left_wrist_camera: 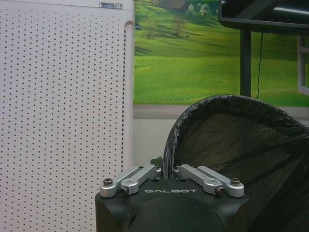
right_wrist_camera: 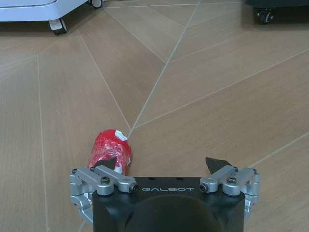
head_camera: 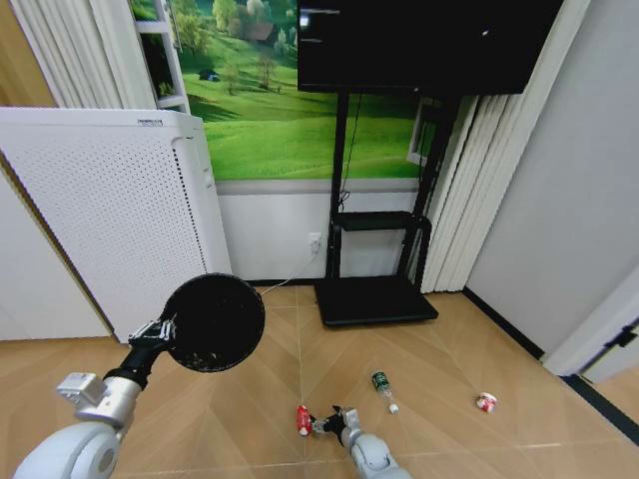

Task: Pick up the trash bin and place the garbage on the floor into it.

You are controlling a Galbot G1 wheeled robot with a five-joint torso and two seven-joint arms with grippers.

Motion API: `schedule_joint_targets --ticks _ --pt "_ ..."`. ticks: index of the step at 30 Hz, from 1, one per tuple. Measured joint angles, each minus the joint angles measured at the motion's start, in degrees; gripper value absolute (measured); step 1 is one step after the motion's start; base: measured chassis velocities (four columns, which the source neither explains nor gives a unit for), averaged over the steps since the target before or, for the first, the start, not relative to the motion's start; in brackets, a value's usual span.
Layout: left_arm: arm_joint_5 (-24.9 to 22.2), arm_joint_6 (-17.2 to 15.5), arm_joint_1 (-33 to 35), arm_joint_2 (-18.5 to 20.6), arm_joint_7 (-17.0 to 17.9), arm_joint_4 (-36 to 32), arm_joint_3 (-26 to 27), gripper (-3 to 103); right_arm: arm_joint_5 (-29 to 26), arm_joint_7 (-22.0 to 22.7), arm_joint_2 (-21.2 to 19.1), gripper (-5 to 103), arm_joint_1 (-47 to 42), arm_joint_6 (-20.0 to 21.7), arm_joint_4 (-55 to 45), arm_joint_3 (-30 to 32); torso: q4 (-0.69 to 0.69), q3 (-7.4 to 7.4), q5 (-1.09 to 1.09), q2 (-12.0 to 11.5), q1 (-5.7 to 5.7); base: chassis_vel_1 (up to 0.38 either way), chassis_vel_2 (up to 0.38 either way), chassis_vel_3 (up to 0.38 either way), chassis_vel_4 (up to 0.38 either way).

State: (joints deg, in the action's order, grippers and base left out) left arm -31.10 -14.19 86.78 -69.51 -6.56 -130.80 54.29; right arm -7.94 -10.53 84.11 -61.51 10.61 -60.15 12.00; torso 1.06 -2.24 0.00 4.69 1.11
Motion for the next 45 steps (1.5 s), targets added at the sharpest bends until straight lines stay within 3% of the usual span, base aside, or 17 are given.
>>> schedule_joint_targets --ticks 12,24,27,29,32,45 --pt "0.8 0.1 -0.1 -0.7 -0.3 0.1 -0.8 4 -1.7 -0.8 -0.5 100 -1.8 -1.3 -1.6 -3.4 0.01 0.00 0.00 0.0 0.00 0.000 0.000 0.000 0.000" --pt "0.6 0.1 0.0 -0.5 -0.5 0.4 -0.3 4 1.4 -0.7 2.3 100 0.5 -3.3 2.8 -4.7 0.00 0.00 0.00 0.0 0.00 0.000 0.000 0.000 0.000" --pt "0.3 0.2 -0.1 -0.6 -0.5 0.5 -0.2 4 3.5 -2.9 2.7 100 1.3 -5.4 4.4 -4.2 0.01 0.00 0.01 0.0 0.00 0.000 0.000 0.000 0.000" --pt "0.2 0.3 0.0 -0.7 -0.8 0.5 -0.1 4 6.6 -8.0 2.6 100 2.4 -9.0 6.0 -2.7 0.01 -0.01 0.00 0.0 0.00 0.000 0.000 0.000 0.000" --pt "0.1 0.3 0.0 -0.7 -0.9 0.8 0.0 4 9.2 -11.8 2.4 100 3.0 -10.5 6.5 -1.6 0.01 -0.01 0.00 0.0 0.00 0.000 0.000 0.000 0.000" --pt "0.0 0.6 -0.3 -1.1 -1.0 1.3 -0.1 4 11.2 -12.9 2.8 100 3.6 -11.5 8.9 -2.0 0.01 -0.01 0.01 0.0 0.00 0.000 0.000 0.000 0.000"
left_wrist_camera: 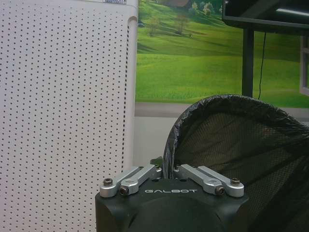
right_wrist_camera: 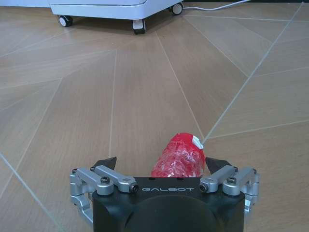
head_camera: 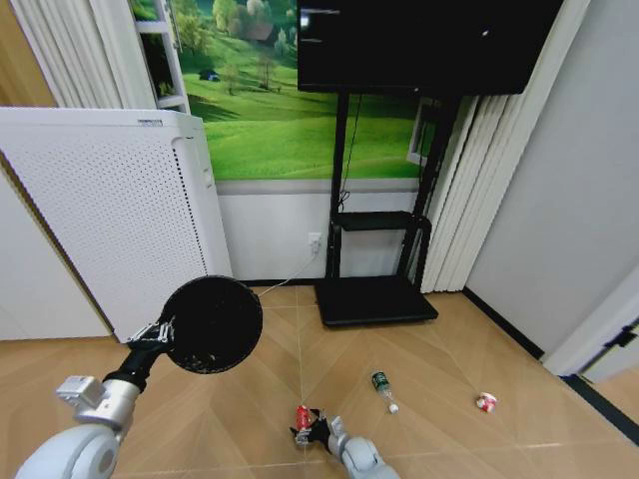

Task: Pick up the trash bin and place the garbage on the floor into it.

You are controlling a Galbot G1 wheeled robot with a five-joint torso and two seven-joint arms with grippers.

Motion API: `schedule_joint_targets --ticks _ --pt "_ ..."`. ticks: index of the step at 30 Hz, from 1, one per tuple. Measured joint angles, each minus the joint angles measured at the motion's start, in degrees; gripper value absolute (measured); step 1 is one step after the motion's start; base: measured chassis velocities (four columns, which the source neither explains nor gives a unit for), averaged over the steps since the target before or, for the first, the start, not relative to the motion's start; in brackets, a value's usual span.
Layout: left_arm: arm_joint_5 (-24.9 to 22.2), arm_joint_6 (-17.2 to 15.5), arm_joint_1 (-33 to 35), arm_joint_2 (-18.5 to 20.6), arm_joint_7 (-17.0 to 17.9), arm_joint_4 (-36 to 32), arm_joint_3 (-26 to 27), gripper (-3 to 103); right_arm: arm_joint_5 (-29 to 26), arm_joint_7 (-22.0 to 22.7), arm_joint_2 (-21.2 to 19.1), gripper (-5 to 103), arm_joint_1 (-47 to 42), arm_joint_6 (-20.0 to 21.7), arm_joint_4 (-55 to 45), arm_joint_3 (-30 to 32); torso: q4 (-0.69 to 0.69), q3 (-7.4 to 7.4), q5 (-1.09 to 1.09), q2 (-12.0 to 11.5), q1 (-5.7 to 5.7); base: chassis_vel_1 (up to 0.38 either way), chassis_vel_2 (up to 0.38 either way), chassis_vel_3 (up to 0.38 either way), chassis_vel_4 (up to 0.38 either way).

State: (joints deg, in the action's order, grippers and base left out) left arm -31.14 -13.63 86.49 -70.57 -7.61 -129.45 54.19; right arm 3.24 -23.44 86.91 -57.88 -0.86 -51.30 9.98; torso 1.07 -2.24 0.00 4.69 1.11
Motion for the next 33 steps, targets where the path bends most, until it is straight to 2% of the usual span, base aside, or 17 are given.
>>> schedule_joint_targets --ticks 10,30,31,32,33 --pt "0.0 0.1 0.1 0.0 -0.3 0.1 0.3 4 1.5 0.3 0.1 100 2.5 -1.4 4.2 2.1 0.00 0.00 0.00 0.0 0.00 0.000 0.000 0.000 0.000" --pt "0.2 0.1 -0.3 -0.2 -0.6 0.8 -0.3 4 1.9 1.7 0.3 101 1.6 -1.8 4.8 2.0 0.00 0.00 0.00 0.0 0.00 0.000 0.000 0.000 0.000" --pt "0.2 0.2 -0.3 -0.3 -0.6 0.8 -0.2 4 1.9 1.7 0.3 91 1.6 -1.8 4.8 1.9 0.00 0.00 0.00 0.0 0.00 0.000 0.000 0.000 0.000" --pt "0.2 0.2 -0.3 -0.3 -0.6 0.8 -0.2 4 1.9 1.7 0.3 91 1.6 -1.8 4.8 1.9 0.00 0.00 0.00 0.0 0.00 0.000 0.000 0.000 0.000" --pt "0.2 0.2 -0.3 -0.3 -0.6 0.8 -0.2 4 1.9 1.7 0.3 86 1.7 -1.8 5.0 2.0 0.00 0.00 0.00 0.0 0.00 0.000 0.000 0.000 0.000"
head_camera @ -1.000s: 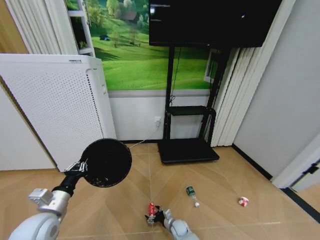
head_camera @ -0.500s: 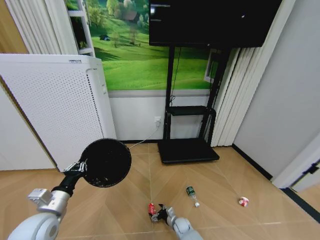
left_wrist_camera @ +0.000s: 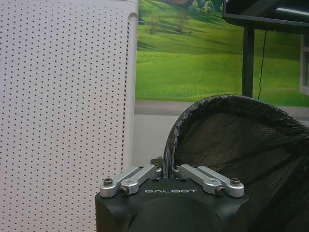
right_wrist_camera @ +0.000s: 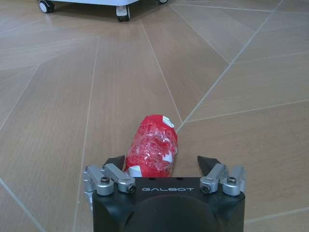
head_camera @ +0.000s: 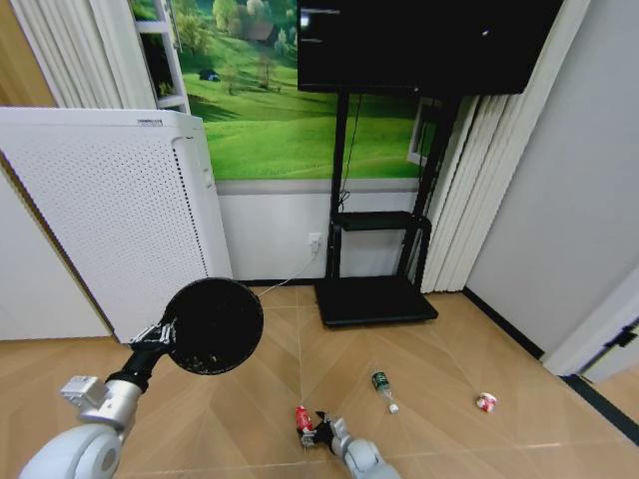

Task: Pick up the trash bin and place the garbage on the floor into it.

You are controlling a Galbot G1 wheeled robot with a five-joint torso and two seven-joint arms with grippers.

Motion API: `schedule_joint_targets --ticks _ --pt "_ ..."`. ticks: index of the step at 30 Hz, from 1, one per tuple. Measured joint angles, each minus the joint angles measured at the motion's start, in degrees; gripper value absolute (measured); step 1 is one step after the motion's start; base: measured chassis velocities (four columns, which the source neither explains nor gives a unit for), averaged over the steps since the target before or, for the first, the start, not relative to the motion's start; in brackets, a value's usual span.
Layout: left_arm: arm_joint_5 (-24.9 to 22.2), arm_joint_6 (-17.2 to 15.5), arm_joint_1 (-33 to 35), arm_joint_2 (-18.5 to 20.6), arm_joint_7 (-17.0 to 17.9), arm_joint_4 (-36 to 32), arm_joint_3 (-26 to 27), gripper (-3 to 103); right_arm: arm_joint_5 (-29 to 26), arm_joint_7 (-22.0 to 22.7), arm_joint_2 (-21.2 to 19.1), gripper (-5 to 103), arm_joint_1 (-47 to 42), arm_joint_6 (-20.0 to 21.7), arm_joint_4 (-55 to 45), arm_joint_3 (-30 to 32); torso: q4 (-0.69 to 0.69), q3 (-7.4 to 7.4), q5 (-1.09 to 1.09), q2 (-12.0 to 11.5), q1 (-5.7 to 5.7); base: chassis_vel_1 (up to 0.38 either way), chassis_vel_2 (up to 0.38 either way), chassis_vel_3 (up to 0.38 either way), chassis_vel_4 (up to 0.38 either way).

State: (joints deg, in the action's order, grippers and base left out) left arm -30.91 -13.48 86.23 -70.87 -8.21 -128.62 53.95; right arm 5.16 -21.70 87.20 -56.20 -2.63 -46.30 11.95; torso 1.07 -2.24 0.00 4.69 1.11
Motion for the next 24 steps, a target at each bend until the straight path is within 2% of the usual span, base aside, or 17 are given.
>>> schedule_joint_targets --ticks 1,4,7,9,10,12,15,24 --pt "0.0 0.0 0.0 0.0 0.0 0.0 0.0 4 0.0 0.0 0.0 86 0.0 0.0 0.0 0.0 0.00 0.00 0.00 0.0 0.00 0.000 0.000 0.000 0.000" --pt "0.0 0.0 0.0 0.0 0.0 0.0 0.0 4 0.1 0.0 -0.2 70 0.1 -0.1 0.2 0.0 0.00 0.00 0.00 0.0 0.00 0.000 0.000 0.000 0.000" --pt "0.0 0.0 -0.1 0.0 0.0 0.0 0.0 4 0.1 0.0 -0.2 64 0.1 -0.2 0.4 0.1 0.00 0.00 0.00 0.0 0.00 0.000 0.000 0.000 0.000" --pt "0.0 0.0 -0.2 -0.1 0.0 0.0 -0.1 4 0.2 -0.2 -0.2 54 0.1 -0.5 0.6 0.4 0.01 0.00 0.00 0.0 0.00 0.000 0.000 0.000 0.000" --pt "0.0 0.0 -0.2 -0.1 0.0 0.0 -0.1 4 0.2 -0.2 -0.2 54 0.1 -0.5 0.6 0.4 0.01 0.00 0.00 0.0 0.00 0.000 0.000 0.000 0.000" --pt "0.1 0.0 -0.2 -0.2 0.0 0.1 -0.3 4 0.3 -0.2 -0.2 45 -0.1 -0.7 0.5 0.5 0.00 0.00 0.00 0.0 0.00 0.000 0.000 0.000 0.000" --pt "0.2 0.0 -0.2 -0.2 0.0 0.2 -0.4 4 0.3 -0.2 -0.4 40 -0.4 -0.8 0.3 0.5 0.00 0.00 0.01 0.0 0.00 0.000 0.000 0.000 0.000" --pt "0.3 0.0 -0.4 -0.1 0.0 0.6 -0.5 4 -0.8 -0.1 -1.0 40 -0.9 -0.8 -1.5 1.4 0.00 0.00 0.01 0.0 0.00 0.000 0.000 0.000 0.000"
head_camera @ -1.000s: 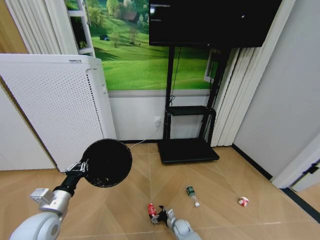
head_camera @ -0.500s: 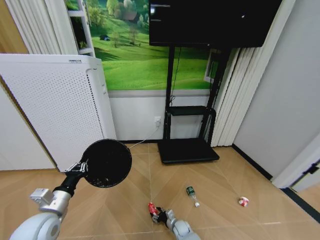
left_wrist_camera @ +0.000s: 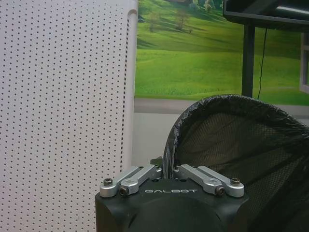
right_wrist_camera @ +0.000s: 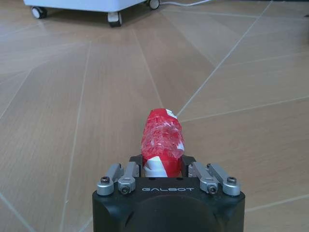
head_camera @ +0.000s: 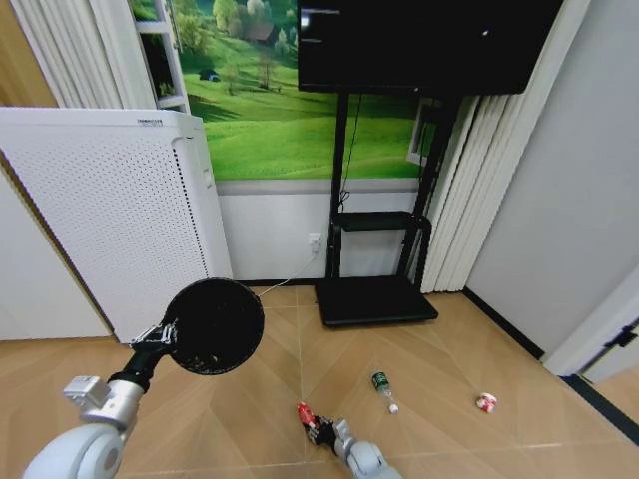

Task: Pick up the trash bin and place the garbage on the floor into it.

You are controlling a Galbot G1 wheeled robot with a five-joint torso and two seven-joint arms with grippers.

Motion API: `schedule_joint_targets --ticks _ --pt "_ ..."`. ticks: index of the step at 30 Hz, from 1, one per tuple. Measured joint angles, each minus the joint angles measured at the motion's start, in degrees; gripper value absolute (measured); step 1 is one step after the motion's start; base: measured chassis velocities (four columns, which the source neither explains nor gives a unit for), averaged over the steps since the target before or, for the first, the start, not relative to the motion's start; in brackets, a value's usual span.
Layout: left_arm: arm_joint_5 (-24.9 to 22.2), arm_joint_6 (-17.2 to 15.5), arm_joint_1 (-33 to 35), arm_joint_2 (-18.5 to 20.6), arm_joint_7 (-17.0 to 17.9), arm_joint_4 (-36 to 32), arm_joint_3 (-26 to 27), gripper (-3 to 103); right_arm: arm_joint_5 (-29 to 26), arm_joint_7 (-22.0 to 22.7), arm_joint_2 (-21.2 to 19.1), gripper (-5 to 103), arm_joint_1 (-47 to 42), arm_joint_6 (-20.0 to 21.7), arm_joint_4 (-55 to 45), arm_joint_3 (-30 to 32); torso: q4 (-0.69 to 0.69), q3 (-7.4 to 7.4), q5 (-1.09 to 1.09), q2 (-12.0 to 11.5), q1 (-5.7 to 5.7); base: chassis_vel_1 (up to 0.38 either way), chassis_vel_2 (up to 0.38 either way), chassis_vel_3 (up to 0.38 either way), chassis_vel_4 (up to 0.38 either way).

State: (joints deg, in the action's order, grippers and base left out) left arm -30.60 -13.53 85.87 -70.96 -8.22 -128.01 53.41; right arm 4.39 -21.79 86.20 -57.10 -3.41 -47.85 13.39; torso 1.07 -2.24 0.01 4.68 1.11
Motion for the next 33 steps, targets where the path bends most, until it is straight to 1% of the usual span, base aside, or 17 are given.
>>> schedule_joint_targets --ticks 5,6,9,10,12,16,18,19,21,22,23,24,25,27,30,31,33 --pt "0.1 -0.1 -0.6 0.2 -0.1 1.5 -0.4 4 -3.7 0.1 -2.3 40 -0.5 0.9 -3.9 1.9 0.00 0.00 0.00 0.0 0.00 0.000 0.000 0.000 0.000" --pt "0.1 -0.1 -0.6 0.2 -0.1 1.5 -0.4 4 -3.7 0.1 -2.3 40 -0.5 0.9 -3.9 1.9 0.00 0.00 0.00 0.0 0.00 0.000 0.000 0.000 0.000" --pt "0.1 -0.1 -1.2 0.5 0.0 3.1 -1.2 4 -6.7 0.2 -4.2 40 -0.7 1.7 -7.0 4.3 0.00 0.00 -0.01 0.0 0.00 0.000 0.000 0.000 0.000" --pt "0.1 -0.1 -1.2 0.5 0.0 3.1 -1.2 4 -6.7 0.2 -4.2 40 -0.7 1.7 -7.0 4.3 0.00 0.00 -0.01 0.0 0.00 0.000 0.000 0.000 0.000" --pt "0.1 -0.1 -1.9 0.8 0.0 4.6 -1.9 4 -9.0 0.7 -5.4 40 -1.2 2.6 -9.9 6.6 0.00 0.00 0.00 0.0 0.00 0.000 0.000 0.000 0.000" --pt "0.4 -0.1 -2.6 1.0 0.0 6.3 -2.6 4 -11.3 1.5 -6.0 40 -1.9 3.9 -12.2 9.0 0.00 0.00 0.01 0.0 0.00 0.000 0.000 0.000 0.000" --pt "0.6 -0.1 -3.6 1.2 0.1 8.4 -3.3 4 -13.9 2.0 -7.0 40 -2.7 5.5 -15.0 11.7 0.00 0.00 0.01 0.0 0.00 0.000 0.000 0.000 0.000" --pt "0.6 -0.1 -3.6 1.2 0.1 8.4 -3.3 4 -13.9 2.0 -7.0 40 -2.7 5.5 -15.0 11.7 0.00 0.00 0.01 0.0 0.00 0.000 0.000 0.000 0.000" --pt "0.7 0.0 -4.6 1.4 0.1 10.7 -3.9 4 -17.3 2.9 -8.5 40 -3.7 6.6 -18.4 14.3 0.01 0.00 0.00 0.0 0.00 0.000 0.000 0.000 0.000" --pt "0.7 0.0 -4.6 1.4 0.1 10.7 -3.9 4 -17.3 2.9 -8.5 40 -3.7 6.6 -18.4 14.3 0.01 0.00 0.00 0.0 0.00 0.000 0.000 0.000 0.000" --pt "0.8 0.1 -5.1 1.5 0.0 11.8 -4.2 4 -18.8 3.4 -9.1 40 -4.0 7.1 -19.7 15.1 0.01 0.00 0.00 0.0 0.00 0.000 0.000 0.000 0.000" --pt "0.9 0.2 -5.7 1.6 -0.2 12.8 -4.7 4 -20.4 3.8 -9.8 40 -4.3 7.4 -20.9 15.7 -0.02 0.00 0.00 0.0 0.00 0.000 0.000 0.000 0.000" --pt "0.9 0.2 -5.7 1.6 -0.2 12.8 -4.7 4 -20.4 3.8 -9.8 40 -4.3 7.4 -20.9 15.7 -0.02 0.00 0.00 0.0 0.00 0.000 0.000 0.000 0.000" --pt "1.0 0.2 -7.0 2.0 -0.4 14.5 -6.1 4 -23.2 4.1 -11.1 39 -4.3 7.5 -22.8 16.5 -0.01 0.00 -0.01 0.0 0.00 0.000 0.000 0.000 0.000" --pt "0.5 0.0 -9.5 2.6 -0.3 16.8 -8.9 4 -27.3 4.2 -14.1 38 -4.4 7.5 -24.9 15.9 -0.01 0.00 0.03 0.0 0.00 0.000 0.000 0.000 0.000" --pt "0.5 0.0 -9.5 2.6 -0.3 16.8 -8.9 4 -27.3 4.2 -14.1 38 -4.4 7.5 -24.9 15.9 -0.01 0.00 0.03 0.0 0.00 0.000 0.000 0.000 0.000" --pt "0.3 -0.2 -11.2 3.1 -0.2 18.7 -11.0 4 -28.8 3.9 -16.7 38 -4.7 7.1 -26.0 15.3 -0.01 0.00 0.01 0.0 0.01 0.000 0.000 0.000 0.000"
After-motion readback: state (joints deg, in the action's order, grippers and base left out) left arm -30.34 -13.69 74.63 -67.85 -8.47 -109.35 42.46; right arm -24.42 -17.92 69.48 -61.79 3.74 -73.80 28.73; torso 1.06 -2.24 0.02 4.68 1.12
